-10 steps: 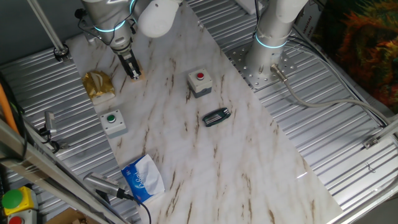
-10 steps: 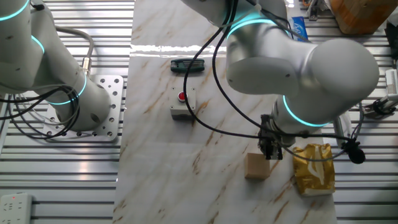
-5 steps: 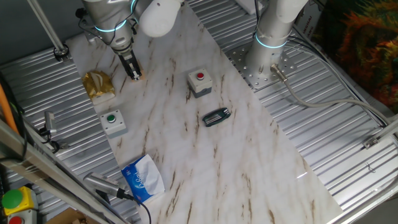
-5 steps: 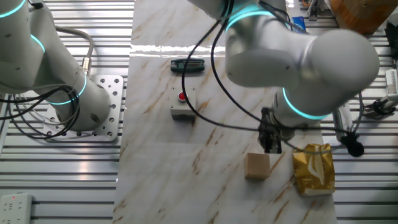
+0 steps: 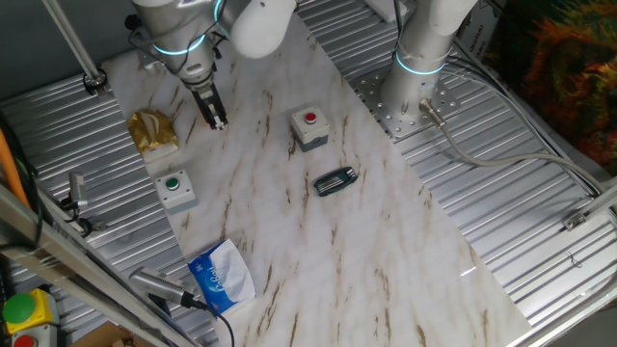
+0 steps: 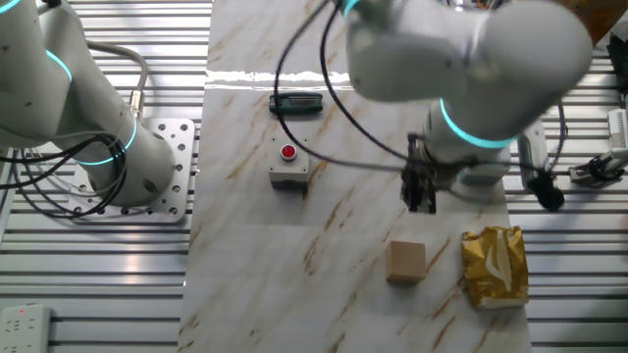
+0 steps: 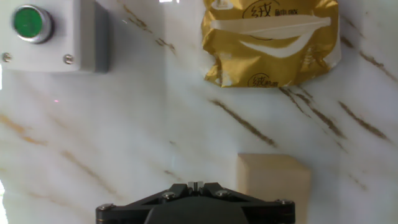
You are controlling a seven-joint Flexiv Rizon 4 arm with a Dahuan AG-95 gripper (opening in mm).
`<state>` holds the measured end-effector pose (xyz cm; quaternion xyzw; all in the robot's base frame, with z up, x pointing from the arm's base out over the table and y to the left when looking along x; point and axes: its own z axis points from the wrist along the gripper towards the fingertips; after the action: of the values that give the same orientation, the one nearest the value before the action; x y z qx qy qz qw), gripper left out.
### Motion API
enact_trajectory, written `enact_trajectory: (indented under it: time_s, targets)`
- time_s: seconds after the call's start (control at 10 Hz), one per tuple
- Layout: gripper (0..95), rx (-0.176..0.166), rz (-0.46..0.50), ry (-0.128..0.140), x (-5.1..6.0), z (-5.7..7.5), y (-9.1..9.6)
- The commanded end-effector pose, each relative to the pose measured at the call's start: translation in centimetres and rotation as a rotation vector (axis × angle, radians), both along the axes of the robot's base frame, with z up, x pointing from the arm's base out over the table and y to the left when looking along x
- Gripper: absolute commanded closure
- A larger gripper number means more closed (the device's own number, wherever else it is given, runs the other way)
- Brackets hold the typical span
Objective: Approach and touch the side of the small block
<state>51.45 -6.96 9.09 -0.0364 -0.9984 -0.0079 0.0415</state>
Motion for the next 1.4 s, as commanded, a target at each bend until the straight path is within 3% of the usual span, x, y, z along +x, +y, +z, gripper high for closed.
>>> enact_trajectory:
  time_s: [0.1, 1.4]
  targets:
    - [95.0, 0.008, 0.003, 0.0, 0.0, 0.53, 0.03]
    - [95.0, 0.018, -0.006, -0.001, 0.22, 0.76, 0.22]
